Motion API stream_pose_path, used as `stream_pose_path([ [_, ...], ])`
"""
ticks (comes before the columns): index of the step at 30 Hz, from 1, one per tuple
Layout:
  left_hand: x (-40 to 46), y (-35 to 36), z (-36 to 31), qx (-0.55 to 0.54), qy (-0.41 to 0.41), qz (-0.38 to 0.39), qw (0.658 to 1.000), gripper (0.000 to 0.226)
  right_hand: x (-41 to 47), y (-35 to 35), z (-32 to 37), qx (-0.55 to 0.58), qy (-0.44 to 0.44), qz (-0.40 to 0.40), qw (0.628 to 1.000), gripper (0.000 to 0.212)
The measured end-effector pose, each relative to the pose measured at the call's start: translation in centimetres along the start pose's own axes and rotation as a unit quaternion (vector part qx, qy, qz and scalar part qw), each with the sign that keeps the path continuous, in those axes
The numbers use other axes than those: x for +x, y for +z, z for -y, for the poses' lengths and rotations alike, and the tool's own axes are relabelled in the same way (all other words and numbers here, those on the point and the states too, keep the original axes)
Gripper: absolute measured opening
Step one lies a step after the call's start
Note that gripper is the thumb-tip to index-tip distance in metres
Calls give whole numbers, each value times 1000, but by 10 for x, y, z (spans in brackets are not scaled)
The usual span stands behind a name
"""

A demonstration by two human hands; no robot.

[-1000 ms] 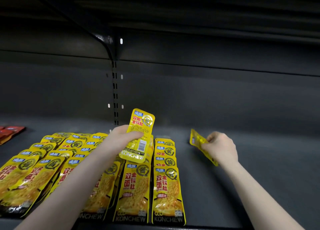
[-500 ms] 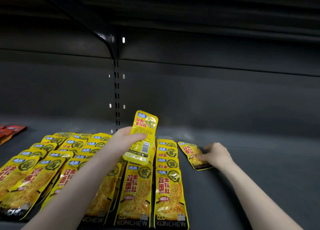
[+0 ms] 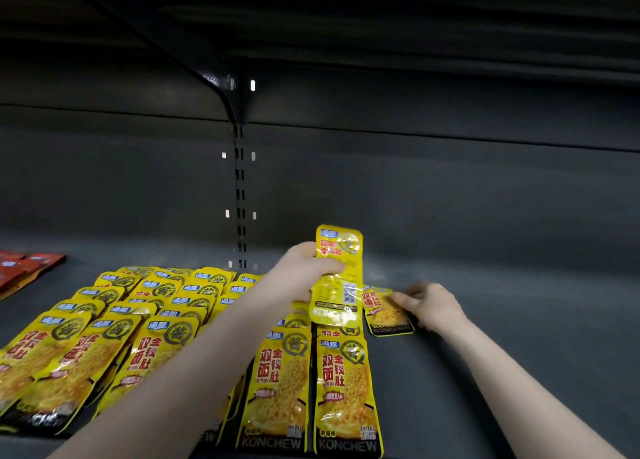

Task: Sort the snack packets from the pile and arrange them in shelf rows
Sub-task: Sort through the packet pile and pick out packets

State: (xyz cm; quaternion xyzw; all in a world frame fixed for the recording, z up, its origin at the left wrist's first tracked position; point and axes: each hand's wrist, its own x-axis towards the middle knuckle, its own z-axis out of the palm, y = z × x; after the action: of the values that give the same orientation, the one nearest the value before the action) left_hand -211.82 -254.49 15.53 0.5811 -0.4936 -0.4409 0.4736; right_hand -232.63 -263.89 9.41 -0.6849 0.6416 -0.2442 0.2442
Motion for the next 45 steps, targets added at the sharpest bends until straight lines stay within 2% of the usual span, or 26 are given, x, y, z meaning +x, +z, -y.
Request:
stream_pose_path([
  [2, 4, 14, -9, -9, -7, 17, 1000, 17, -1, -12, -9, 21, 11, -5, 1000, 32],
  [9, 15, 56, -18, 17, 0, 52, 999, 33, -12, -43, -59, 88, 31, -36, 995, 17],
  [13, 17, 69, -22, 65, -11, 48, 997, 16, -20, -47, -79, 203, 21, -66, 977, 13],
  [15, 20, 75, -24, 72, -31, 52, 996, 14, -19, -49, -82, 223, 18, -67, 972, 12],
  [18, 22, 82, -25, 55, -49, 37, 997, 15, -15, -50, -83, 213, 11, -60, 975, 10],
  [20, 25, 83, -22, 63, -50, 32, 996, 30, -13, -50, -83, 198, 2, -57, 979, 9],
  [23, 23, 84, -23, 132, -79, 75, 985, 43, -14, -50, -83, 164, -16, -68, 984, 10],
  [25, 24, 83, -25, 136, -108, 98, 980, 51, -15, -49, -83, 143, -27, -74, 987, 11],
  [27, 30, 81, -24, 106, -125, 104, 981, 48, -15, -49, -83, 133, -31, -73, 988, 11],
  [29, 34, 78, -22, 86, -134, 111, 981, 35, -16, -49, -83, 127, -31, -72, 989, 12],
  [31, 37, 78, -20, 132, -117, 109, 978, 18, -16, -49, -83, 121, -32, -71, 990, 11],
  [34, 41, 82, -15, 293, -44, 100, 950, 8, -15, -48, -83, 116, -32, -70, 990, 10],
  [37, 52, 83, -9, 392, 13, 99, 914, 21, -15, -50, -82, 111, -29, -64, 991, 12],
  [40, 62, 79, -5, 498, 70, 102, 858, 29, -16, -50, -82, 107, -23, -59, 992, 15],
  [42, 68, 76, -2, 524, 83, 105, 841, 28, -15, -50, -82, 106, -21, -61, 992, 16],
  [45, 75, 72, 6, 535, 96, 100, 833, 25, -15, -50, -82, 103, -19, -63, 993, 17],
])
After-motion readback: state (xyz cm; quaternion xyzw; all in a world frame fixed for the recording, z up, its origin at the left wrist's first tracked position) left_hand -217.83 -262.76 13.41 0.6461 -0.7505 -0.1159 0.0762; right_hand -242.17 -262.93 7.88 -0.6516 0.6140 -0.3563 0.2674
